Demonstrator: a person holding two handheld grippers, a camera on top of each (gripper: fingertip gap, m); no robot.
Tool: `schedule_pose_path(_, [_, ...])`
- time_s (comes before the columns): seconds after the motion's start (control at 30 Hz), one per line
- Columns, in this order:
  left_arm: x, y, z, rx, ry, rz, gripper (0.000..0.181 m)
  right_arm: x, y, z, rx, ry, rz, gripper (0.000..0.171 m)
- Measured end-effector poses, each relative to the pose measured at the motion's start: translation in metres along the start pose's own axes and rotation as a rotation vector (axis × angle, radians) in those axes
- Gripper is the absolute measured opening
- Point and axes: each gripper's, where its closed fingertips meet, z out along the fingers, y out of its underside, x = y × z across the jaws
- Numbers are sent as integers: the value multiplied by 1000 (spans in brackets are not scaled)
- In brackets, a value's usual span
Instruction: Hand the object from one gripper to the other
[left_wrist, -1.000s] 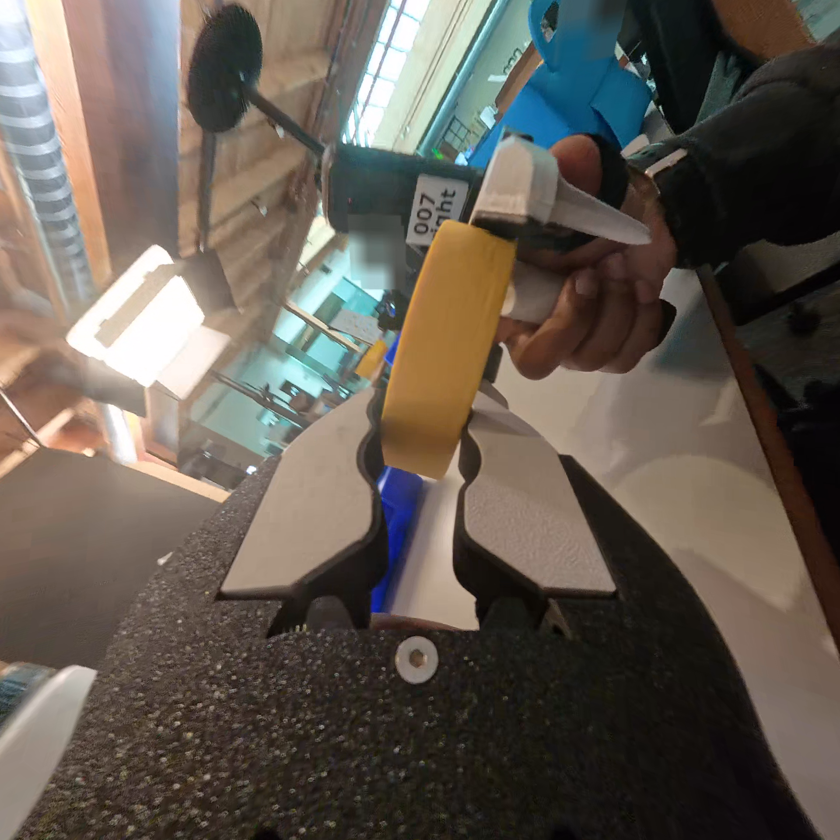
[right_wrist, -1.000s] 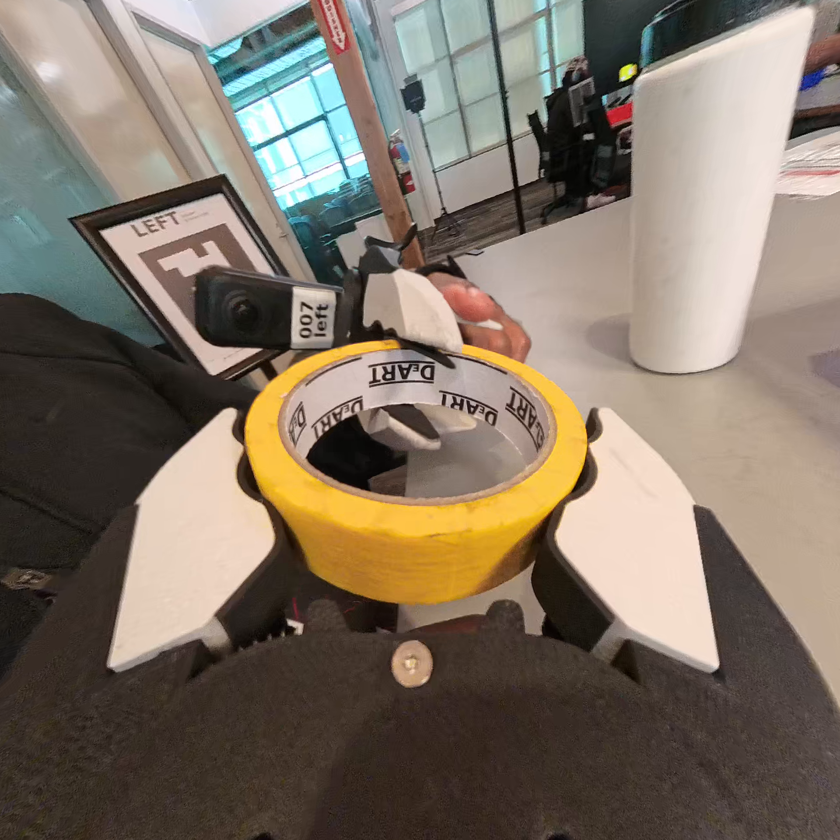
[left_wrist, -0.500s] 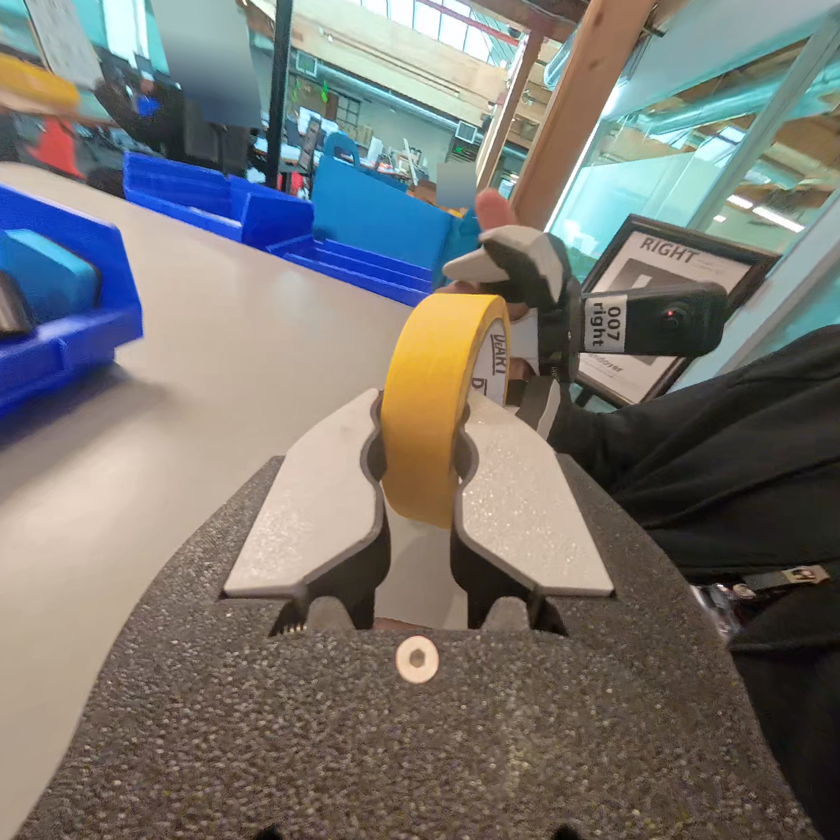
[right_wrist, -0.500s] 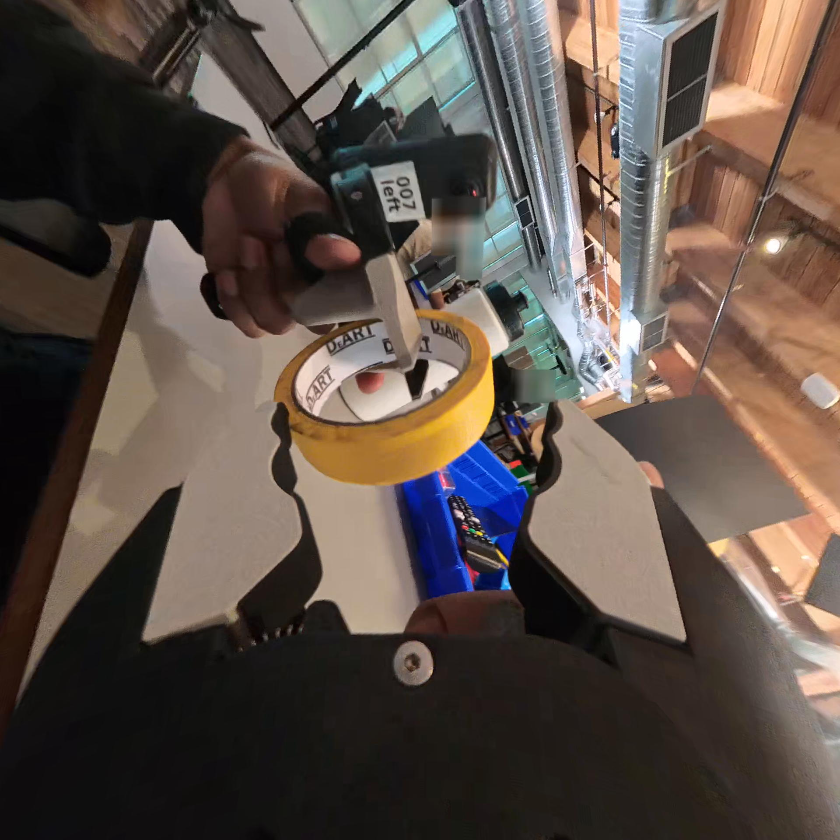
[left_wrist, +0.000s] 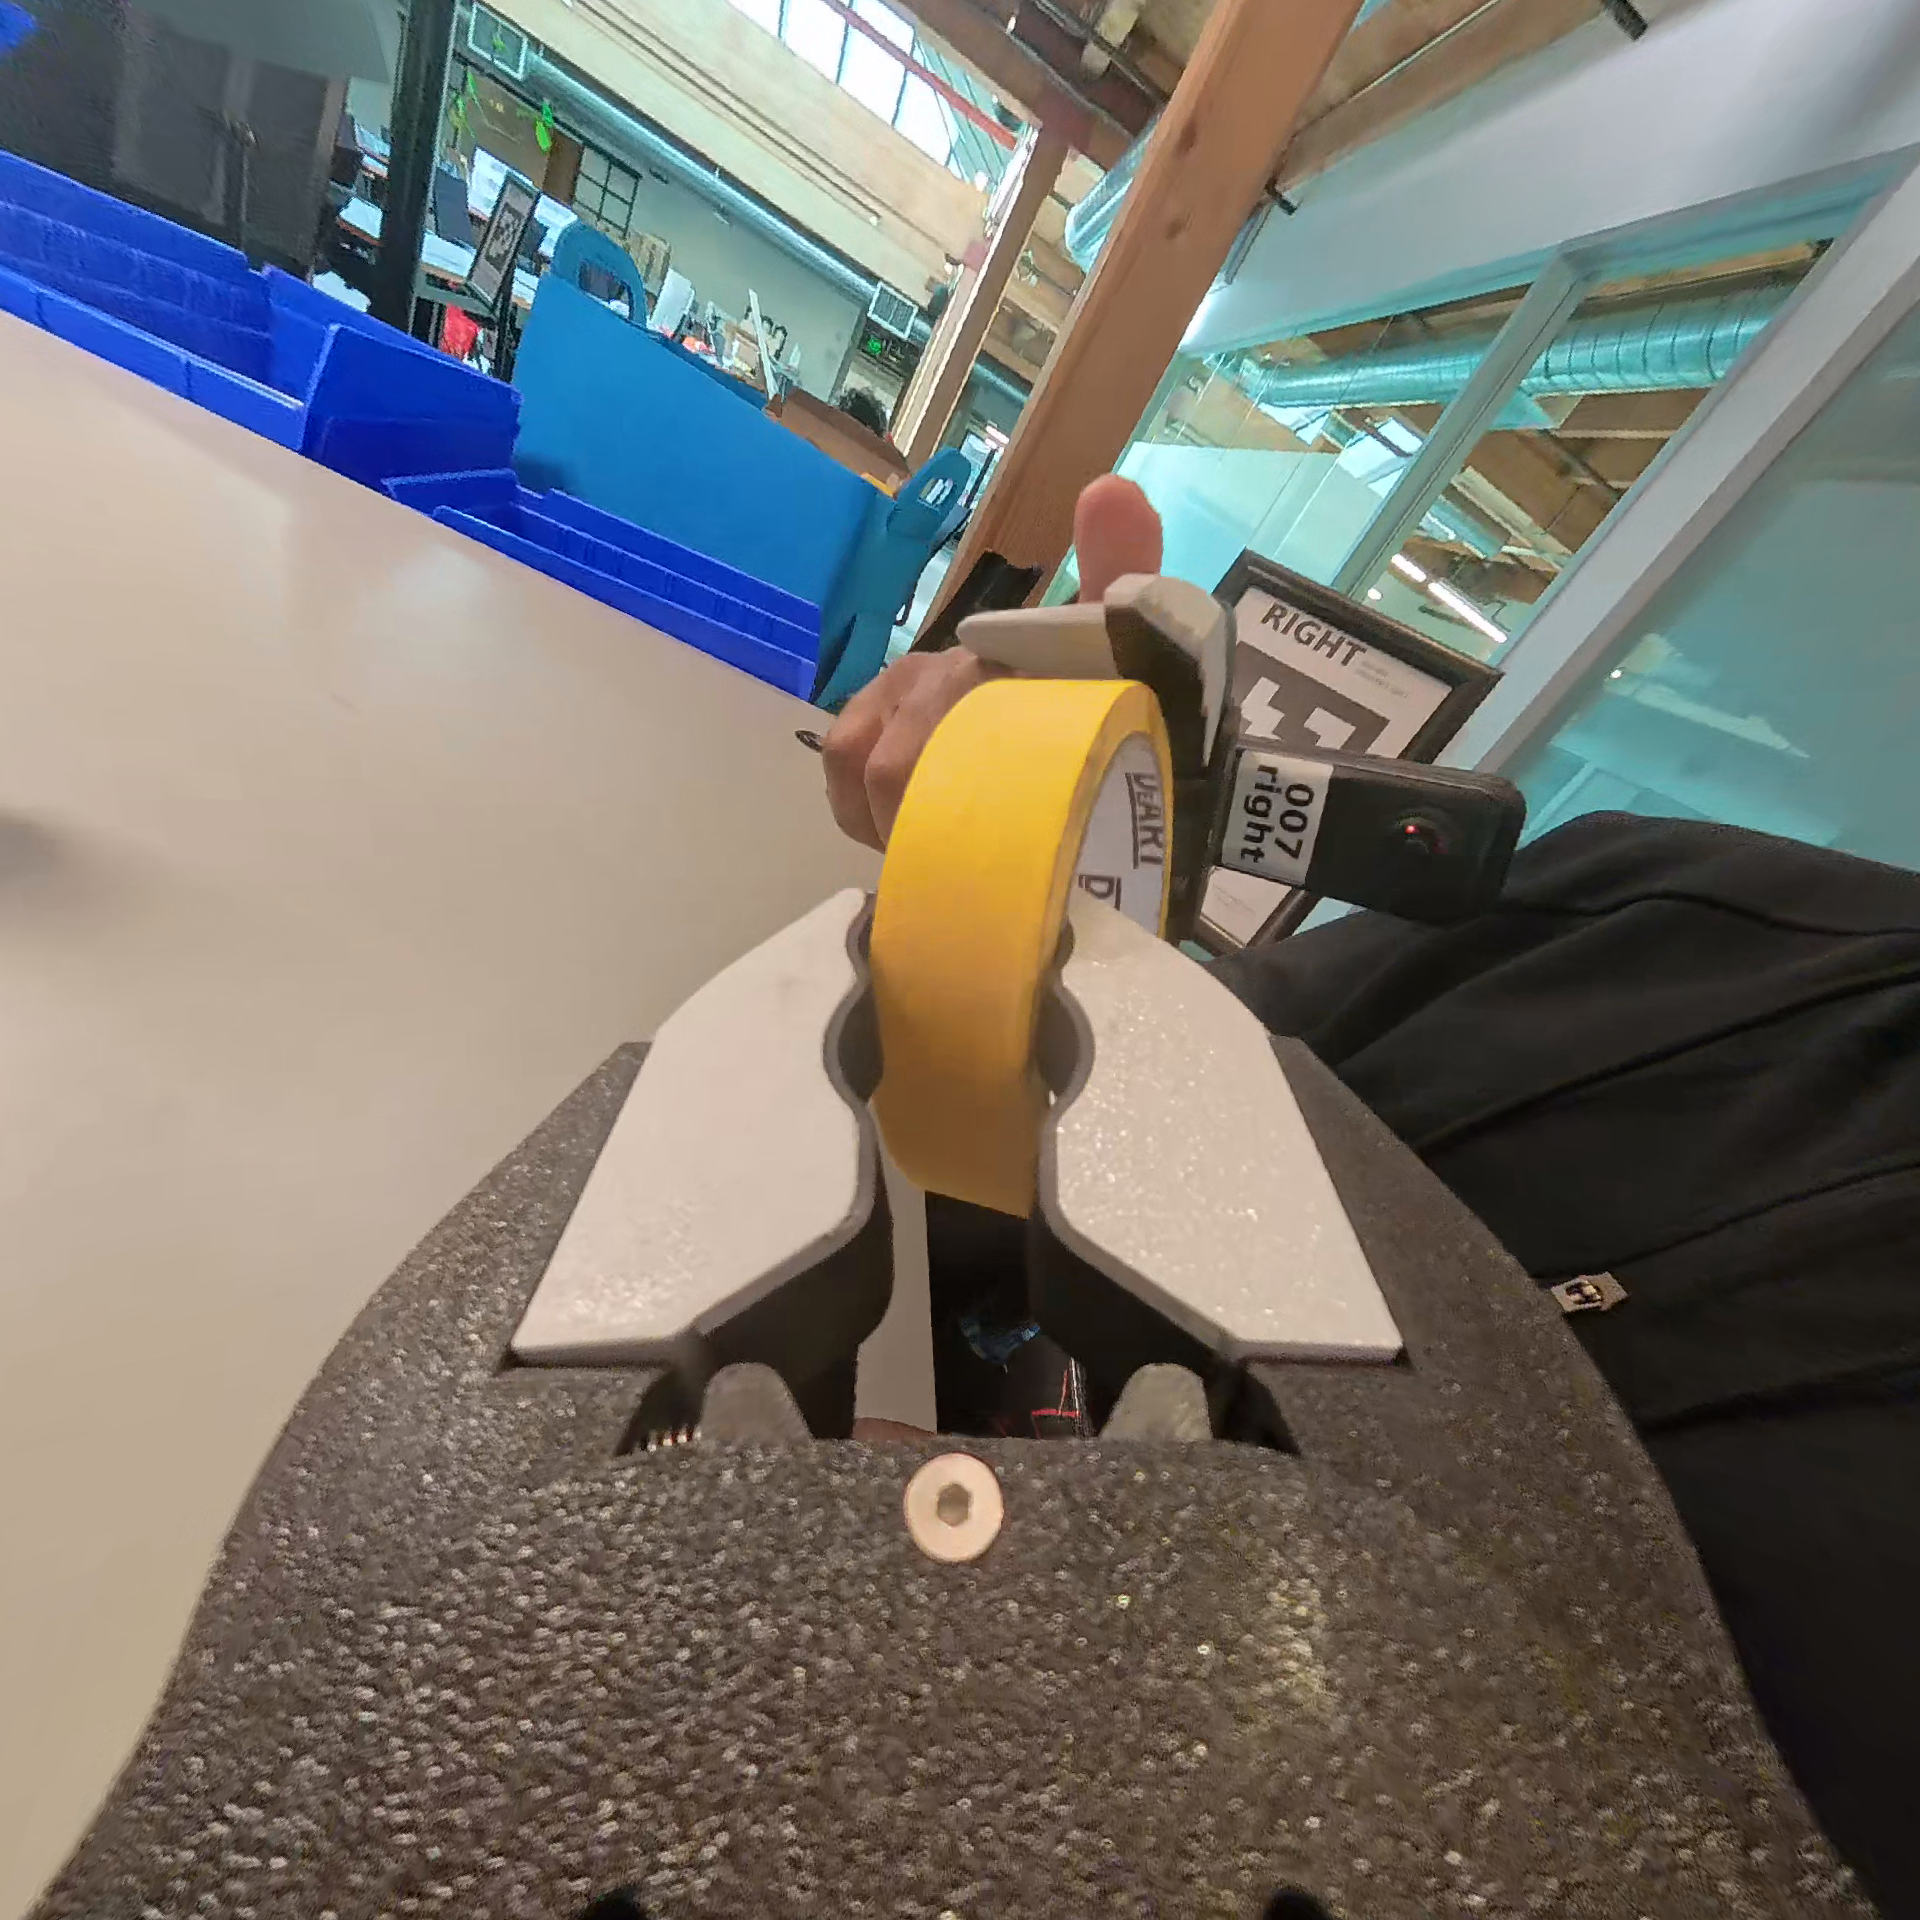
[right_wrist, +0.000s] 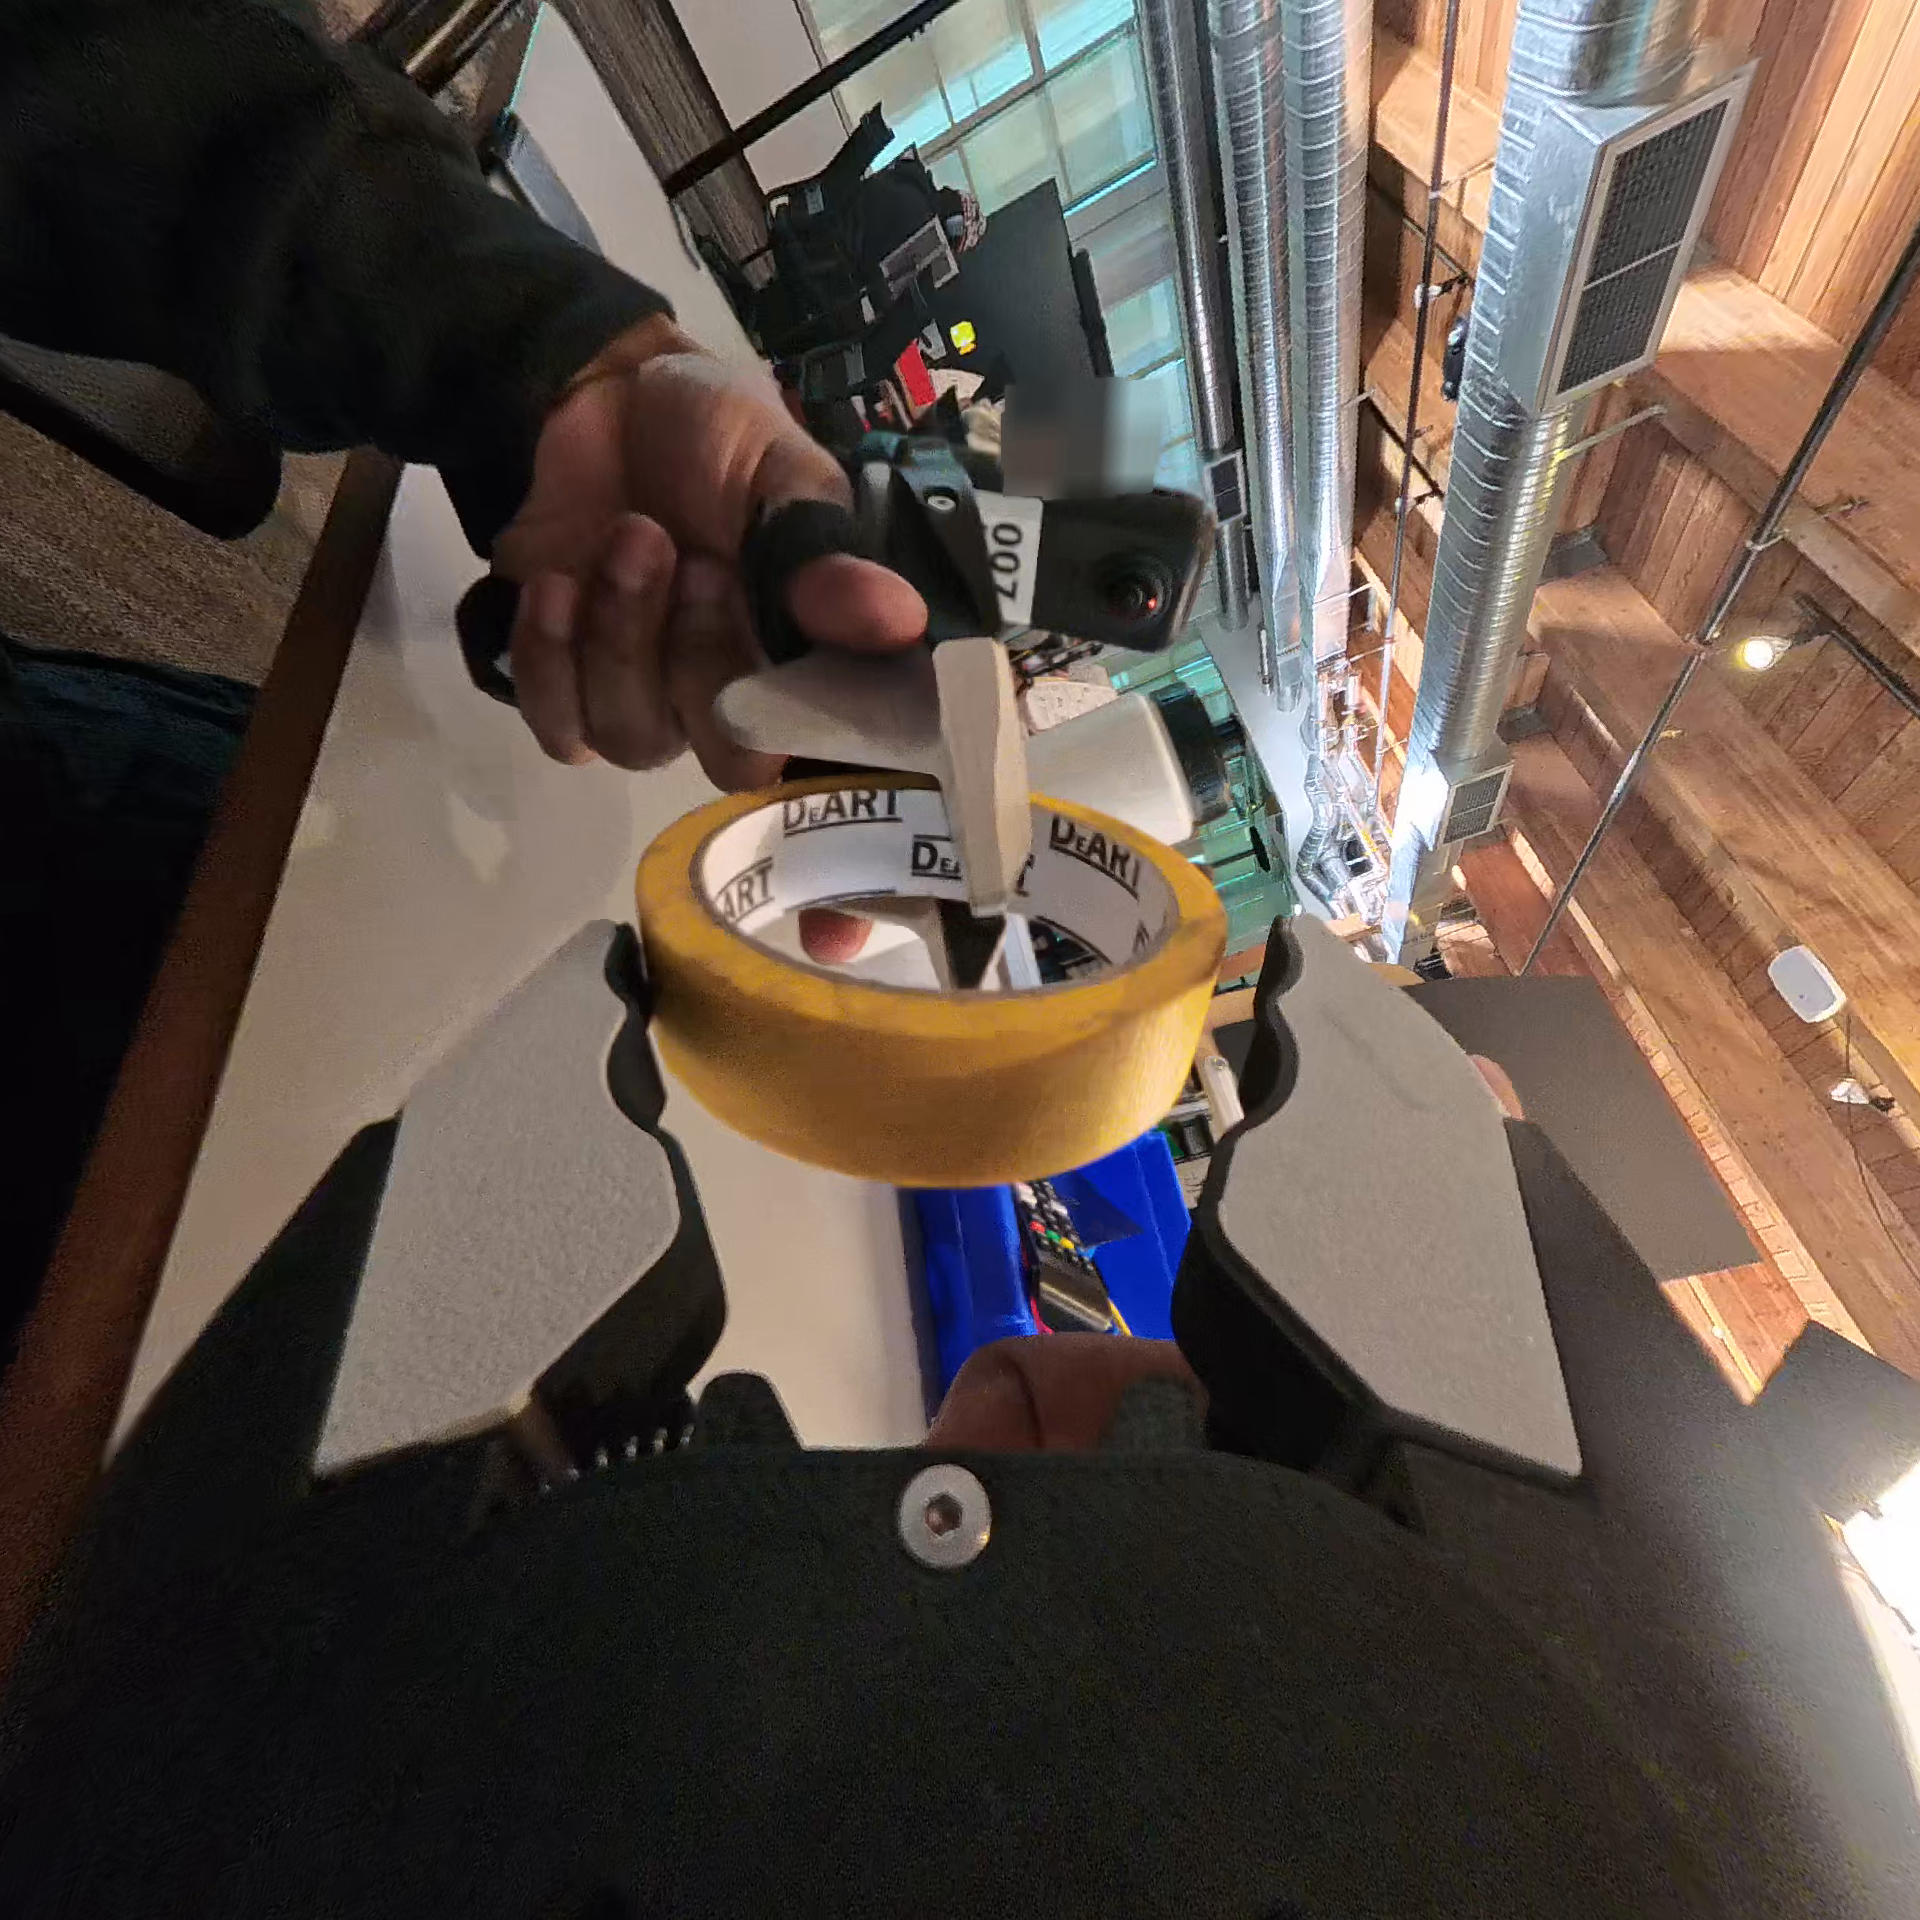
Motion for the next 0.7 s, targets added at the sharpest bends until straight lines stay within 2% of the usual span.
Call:
schedule_pose_path(0.3, [0,0,8,32,23,16,27,-7,3,7,9,-13,62,115])
schedule_pose_path(0.6, [-5,-3,16,2,-169,110,28,-8,14,10,-46,-17,75,125])
schedule_pose_path(0.7, [-7,0,22,-17,-232,156,28,-13,9,14,-34,-22,76,134])
